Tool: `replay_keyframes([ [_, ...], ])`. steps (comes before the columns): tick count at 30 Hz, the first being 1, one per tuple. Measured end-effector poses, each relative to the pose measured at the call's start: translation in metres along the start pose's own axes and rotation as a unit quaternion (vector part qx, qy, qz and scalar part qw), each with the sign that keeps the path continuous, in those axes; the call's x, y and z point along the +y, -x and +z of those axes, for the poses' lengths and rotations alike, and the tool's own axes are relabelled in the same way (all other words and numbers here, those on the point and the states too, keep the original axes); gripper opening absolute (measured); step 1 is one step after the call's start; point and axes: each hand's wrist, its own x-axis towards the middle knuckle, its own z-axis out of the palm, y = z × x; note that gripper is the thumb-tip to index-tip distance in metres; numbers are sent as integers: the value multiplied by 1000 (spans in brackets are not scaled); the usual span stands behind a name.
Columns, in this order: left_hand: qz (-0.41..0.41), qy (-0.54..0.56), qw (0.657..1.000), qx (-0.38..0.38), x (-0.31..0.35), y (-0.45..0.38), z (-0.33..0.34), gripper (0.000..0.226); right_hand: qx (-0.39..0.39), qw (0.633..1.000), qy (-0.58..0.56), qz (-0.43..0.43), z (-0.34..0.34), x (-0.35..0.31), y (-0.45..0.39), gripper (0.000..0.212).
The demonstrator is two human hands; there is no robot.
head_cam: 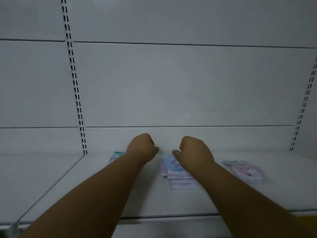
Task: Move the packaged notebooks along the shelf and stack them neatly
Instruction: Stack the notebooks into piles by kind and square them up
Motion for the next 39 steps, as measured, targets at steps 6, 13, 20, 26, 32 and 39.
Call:
replay_keyframes([
  [6,28,40,999,18,-57,22,-55,7,-59,997,-21,-40,24,-90,2,17],
  [13,-8,13,1000,-19,-132,35,-77,20,-121,992,44,21,61,-134,11,29],
  [20,-3,28,990,-135,-126,51,-60,46,-135,982,-2,131,80,-136,13,24],
  [26,-134,313,936,-94,-129,50,-63,27,-67,970,-195,127,83,-135,21,13],
  [32,-88,487,865,-77,-133,61,-79,35,-7,947,-313,75,72,-136,26,17],
  [39,-10,545,832,-105,-128,94,-73,38,-58,831,-545,96,84,-139,52,36],
])
